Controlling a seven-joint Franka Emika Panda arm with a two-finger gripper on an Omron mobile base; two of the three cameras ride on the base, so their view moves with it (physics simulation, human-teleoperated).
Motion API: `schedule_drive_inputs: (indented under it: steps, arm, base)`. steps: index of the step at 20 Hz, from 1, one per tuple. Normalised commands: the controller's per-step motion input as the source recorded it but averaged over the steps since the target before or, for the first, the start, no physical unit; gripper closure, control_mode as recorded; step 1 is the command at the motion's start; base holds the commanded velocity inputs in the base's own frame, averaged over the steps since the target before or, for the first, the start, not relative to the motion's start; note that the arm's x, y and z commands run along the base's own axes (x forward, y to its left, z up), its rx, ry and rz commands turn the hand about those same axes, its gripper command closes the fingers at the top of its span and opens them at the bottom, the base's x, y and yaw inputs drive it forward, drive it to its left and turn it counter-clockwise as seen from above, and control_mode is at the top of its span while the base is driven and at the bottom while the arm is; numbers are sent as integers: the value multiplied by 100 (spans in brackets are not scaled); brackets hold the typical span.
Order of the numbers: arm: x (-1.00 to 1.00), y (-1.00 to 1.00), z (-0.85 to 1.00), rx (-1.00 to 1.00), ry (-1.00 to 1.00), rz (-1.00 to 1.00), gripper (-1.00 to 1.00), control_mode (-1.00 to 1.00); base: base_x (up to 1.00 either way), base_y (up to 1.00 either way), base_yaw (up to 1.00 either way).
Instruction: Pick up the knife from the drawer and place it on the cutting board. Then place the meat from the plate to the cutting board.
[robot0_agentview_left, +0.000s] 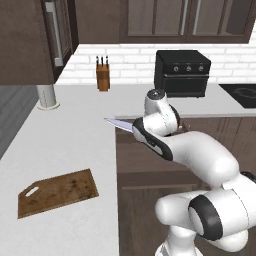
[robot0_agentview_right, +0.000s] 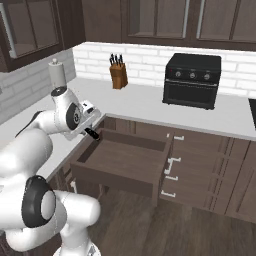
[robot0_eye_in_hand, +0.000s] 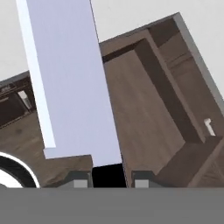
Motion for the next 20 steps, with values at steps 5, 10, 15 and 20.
schedule_drive_inputs:
  steps: [5,10,15,20]
  arm:
    - [-8,-43,-20,-7,21,67,100,-100]
    - [18,-9,-4,-1,5,17,100,-100]
    - [19,46,0,3,-1,-29,100,-100]
    - [4,21,0,0,0,-10,100,-100]
  base:
    - [0,0,0]
    - [0,0,0]
    - [0,0,0]
    - [0,0,0]
